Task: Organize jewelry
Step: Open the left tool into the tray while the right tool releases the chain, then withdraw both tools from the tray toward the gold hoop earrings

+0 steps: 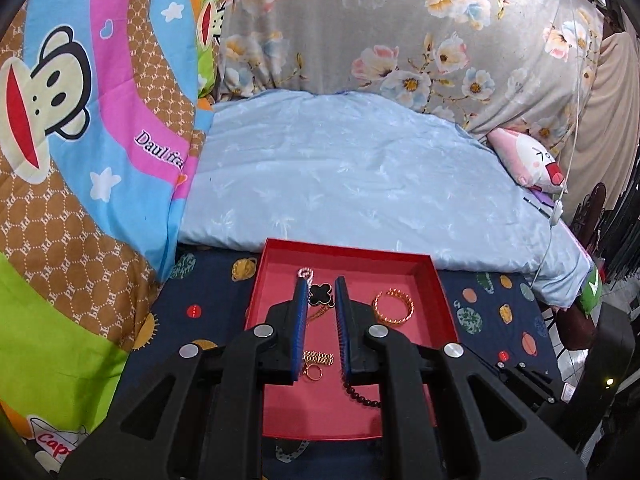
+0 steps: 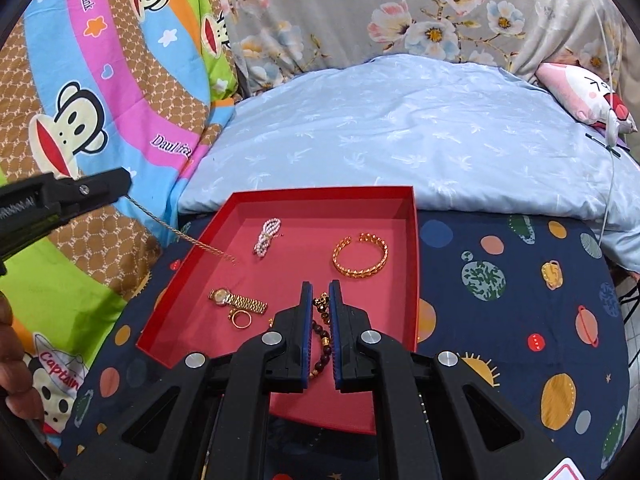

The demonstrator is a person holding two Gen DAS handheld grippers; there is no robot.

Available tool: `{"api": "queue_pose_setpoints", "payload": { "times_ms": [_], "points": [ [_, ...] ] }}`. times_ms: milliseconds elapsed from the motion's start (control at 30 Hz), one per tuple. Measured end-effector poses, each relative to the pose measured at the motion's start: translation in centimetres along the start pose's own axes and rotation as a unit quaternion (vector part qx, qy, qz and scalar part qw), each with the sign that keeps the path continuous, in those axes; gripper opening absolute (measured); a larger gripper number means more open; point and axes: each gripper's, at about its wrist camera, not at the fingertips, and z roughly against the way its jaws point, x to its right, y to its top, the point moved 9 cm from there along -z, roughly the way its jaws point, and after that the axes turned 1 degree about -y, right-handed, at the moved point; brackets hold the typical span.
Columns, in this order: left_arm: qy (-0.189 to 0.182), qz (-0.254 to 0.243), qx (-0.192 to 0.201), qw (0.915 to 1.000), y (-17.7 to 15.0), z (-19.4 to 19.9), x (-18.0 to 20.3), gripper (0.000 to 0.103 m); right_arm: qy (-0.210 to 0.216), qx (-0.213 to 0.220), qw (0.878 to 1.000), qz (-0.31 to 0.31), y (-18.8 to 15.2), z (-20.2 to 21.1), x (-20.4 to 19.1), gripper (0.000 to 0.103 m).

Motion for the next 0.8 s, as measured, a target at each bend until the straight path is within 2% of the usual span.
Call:
{"api": "queue_pose_setpoints", "payload": {
  "times_ms": [100,200,800],
  "points": [
    [0.011,0.004,-0.014,0.9998,-1.0,-1.0,-0.5,0.015,-0.006,0.003,1.000,-0.003,-0.1,-0.1,0.2,0.010],
    [0.020,0.008,-0.021,0.9995,-1.7,-1.4,-1.1,0.031,-0.007,0.003,1.000,-0.010,-0.2,-0.1,0.4,0.014],
    [0.027,0.015,-0.043,0.9986,-4.0,-1.6,-1.7,0.032,0.001,0.000,1.000,-0.014,-1.6,1.1,0.0,0.014]
  ]
}}
